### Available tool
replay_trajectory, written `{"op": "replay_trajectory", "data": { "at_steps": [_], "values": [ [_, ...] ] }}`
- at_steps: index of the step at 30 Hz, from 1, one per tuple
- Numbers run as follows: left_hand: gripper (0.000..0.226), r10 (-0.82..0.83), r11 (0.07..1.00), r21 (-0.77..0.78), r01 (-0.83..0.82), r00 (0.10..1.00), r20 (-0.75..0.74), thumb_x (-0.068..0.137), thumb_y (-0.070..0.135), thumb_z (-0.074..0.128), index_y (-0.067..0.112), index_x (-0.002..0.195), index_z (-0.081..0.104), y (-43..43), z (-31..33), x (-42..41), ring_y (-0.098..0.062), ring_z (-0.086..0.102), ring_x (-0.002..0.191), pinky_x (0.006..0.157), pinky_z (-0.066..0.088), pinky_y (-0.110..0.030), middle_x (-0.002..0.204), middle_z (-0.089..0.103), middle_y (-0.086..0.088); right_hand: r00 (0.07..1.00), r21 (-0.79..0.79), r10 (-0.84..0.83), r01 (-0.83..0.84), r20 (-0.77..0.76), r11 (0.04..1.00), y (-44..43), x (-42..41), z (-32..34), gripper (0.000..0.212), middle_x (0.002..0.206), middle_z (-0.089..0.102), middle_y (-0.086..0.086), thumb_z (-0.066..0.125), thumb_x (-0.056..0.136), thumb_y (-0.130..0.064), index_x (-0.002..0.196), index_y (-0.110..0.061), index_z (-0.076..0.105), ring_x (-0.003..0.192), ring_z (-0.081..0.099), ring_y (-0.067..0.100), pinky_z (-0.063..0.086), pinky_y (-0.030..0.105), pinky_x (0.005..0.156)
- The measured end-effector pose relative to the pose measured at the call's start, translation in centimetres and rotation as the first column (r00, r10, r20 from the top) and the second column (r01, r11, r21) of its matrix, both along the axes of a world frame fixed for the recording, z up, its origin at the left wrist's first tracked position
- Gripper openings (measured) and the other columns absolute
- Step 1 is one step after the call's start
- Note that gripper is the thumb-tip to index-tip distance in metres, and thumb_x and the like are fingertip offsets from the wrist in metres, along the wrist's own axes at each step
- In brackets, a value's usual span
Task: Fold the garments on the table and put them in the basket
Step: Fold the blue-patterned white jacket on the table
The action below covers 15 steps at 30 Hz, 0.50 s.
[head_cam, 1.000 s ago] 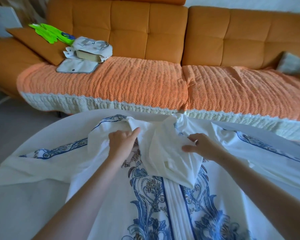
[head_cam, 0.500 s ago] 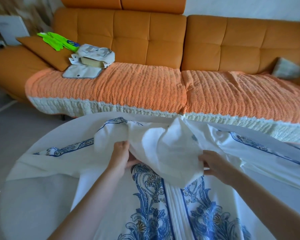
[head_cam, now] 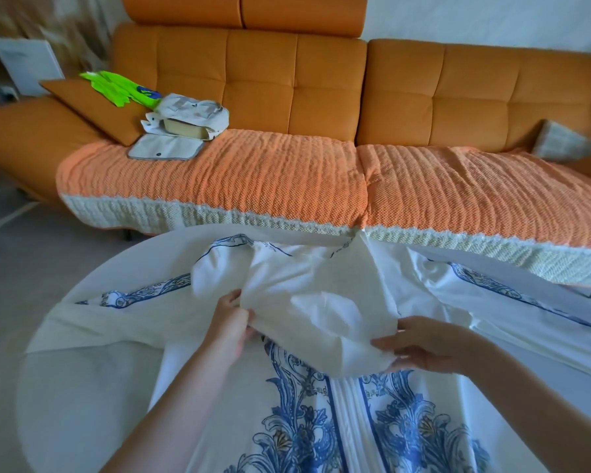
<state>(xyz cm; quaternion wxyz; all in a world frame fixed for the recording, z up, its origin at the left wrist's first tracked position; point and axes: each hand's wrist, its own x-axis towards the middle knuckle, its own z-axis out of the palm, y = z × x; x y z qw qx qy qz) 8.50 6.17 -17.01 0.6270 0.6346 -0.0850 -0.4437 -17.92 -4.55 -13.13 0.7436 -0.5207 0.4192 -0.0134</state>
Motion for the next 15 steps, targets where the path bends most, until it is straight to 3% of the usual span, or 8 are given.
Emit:
{"op": "replay_trajectory", "data": {
  "at_steps": [1,3,6,8,10,12,15],
  "values": [
    [0.043,-0.053,0.997,0.063,0.046,0.993,0.109,0.084,-0.016,0.036,0.001,0.122,0.050,0.1,-0.3,0.5,-0.029,0.060,0.087,0.068,0.055,-0.033,0.103,0.062,-0.015,0.979,-0.170,0.099,-0.129,-0.177,0.977,0.0,-0.4,-0.2,0.056,0.092,0.071,0.019,0.085,0.051,-0.012,0.100,0.006,0.063,0.081,0.070,0.029,0.059,0.040,0.071],
    [0.047,-0.152,0.974,0.201,0.100,0.953,0.264,0.083,0.002,0.047,0.005,0.130,0.045,0.3,-0.2,0.9,-0.028,0.060,0.090,0.078,0.052,-0.037,0.105,0.061,-0.012,0.911,-0.407,0.057,-0.237,-0.408,0.882,-0.5,-0.7,-0.6,0.049,0.087,0.069,0.020,0.083,0.062,-0.022,0.099,0.001,0.060,0.065,0.067,0.023,0.059,0.038,0.067],
    [0.054,-0.210,0.949,0.306,0.071,0.867,0.451,0.091,0.020,0.053,0.010,0.140,0.032,-0.1,-0.4,1.3,-0.025,0.053,0.102,0.079,0.038,-0.027,0.119,0.053,-0.010,0.909,-0.589,-0.111,-0.164,-0.402,0.791,-1.8,0.3,-0.6,0.039,0.085,0.068,0.017,0.068,0.080,-0.036,0.091,0.001,0.063,0.056,0.064,0.020,0.059,0.034,0.058],
    [0.063,-0.250,0.941,0.327,0.087,0.830,0.499,0.086,0.032,0.062,0.008,0.138,0.034,-0.4,-0.5,1.2,-0.025,0.054,0.108,0.080,0.037,-0.027,0.121,0.054,-0.010,0.915,-0.639,-0.171,-0.112,-0.364,0.761,-2.4,1.2,-0.8,0.048,0.082,0.069,0.015,0.063,0.081,-0.045,0.086,0.003,0.064,0.053,0.065,0.019,0.056,0.031,0.050],
    [0.061,-0.250,0.940,0.328,0.091,0.837,0.486,0.079,0.036,0.069,0.008,0.128,0.045,-0.8,-1.1,1.3,-0.026,0.058,0.106,0.081,0.042,-0.030,0.110,0.058,-0.007,0.902,-0.676,-0.194,-0.133,-0.386,0.724,-2.7,2.2,-1.7,0.054,0.074,0.070,0.016,0.064,0.080,-0.049,0.078,0.004,0.065,0.050,0.066,0.020,0.054,0.027,0.044],
    [0.027,-0.271,0.945,0.301,0.127,0.820,0.504,0.083,0.024,0.062,0.008,0.104,0.059,-1.0,-1.6,1.6,-0.029,0.063,0.096,0.080,0.048,-0.037,0.102,0.066,-0.009,0.878,-0.710,-0.218,-0.175,-0.426,0.682,-3.1,2.7,-2.9,0.048,0.060,0.067,0.014,0.070,0.079,-0.040,0.071,0.006,0.063,0.047,0.064,0.023,0.053,0.026,0.045],
    [0.023,-0.287,0.945,0.300,0.132,0.775,0.563,0.085,0.014,0.045,0.005,0.098,0.061,-1.3,-1.9,2.4,-0.030,0.061,0.088,0.073,0.047,-0.036,0.100,0.067,-0.016,0.859,-0.758,-0.301,-0.143,-0.415,0.636,-4.4,1.8,-3.4,0.028,0.048,0.060,0.008,0.072,0.081,-0.017,0.066,-0.001,0.055,0.042,0.057,0.022,0.049,0.027,0.046]
  ]
}}
